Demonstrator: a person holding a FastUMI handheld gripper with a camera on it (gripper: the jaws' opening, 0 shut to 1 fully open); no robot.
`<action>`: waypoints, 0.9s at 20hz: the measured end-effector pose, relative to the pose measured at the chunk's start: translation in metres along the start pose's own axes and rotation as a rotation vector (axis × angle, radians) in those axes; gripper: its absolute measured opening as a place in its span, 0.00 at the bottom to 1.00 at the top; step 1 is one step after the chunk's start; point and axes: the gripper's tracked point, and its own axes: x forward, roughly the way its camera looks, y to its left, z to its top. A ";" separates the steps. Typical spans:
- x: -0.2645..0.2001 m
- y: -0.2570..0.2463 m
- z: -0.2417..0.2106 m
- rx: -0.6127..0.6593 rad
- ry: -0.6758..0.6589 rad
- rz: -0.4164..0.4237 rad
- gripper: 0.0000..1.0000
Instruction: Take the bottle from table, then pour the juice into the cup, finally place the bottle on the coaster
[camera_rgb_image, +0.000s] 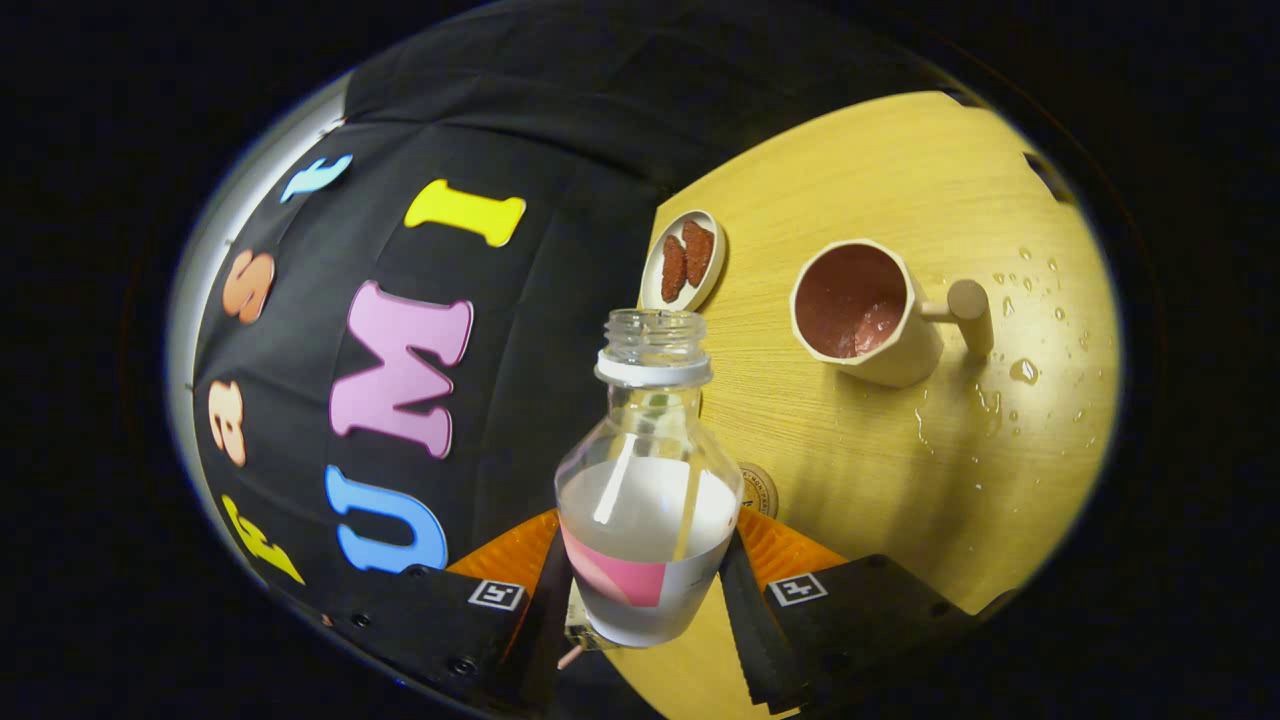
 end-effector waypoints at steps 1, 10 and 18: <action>-0.003 -0.004 -0.006 -0.085 -0.003 0.003 0.73; -0.014 -0.015 -0.027 -0.799 -0.117 0.050 0.73; 0.004 0.009 -0.058 -1.171 -0.228 0.133 0.73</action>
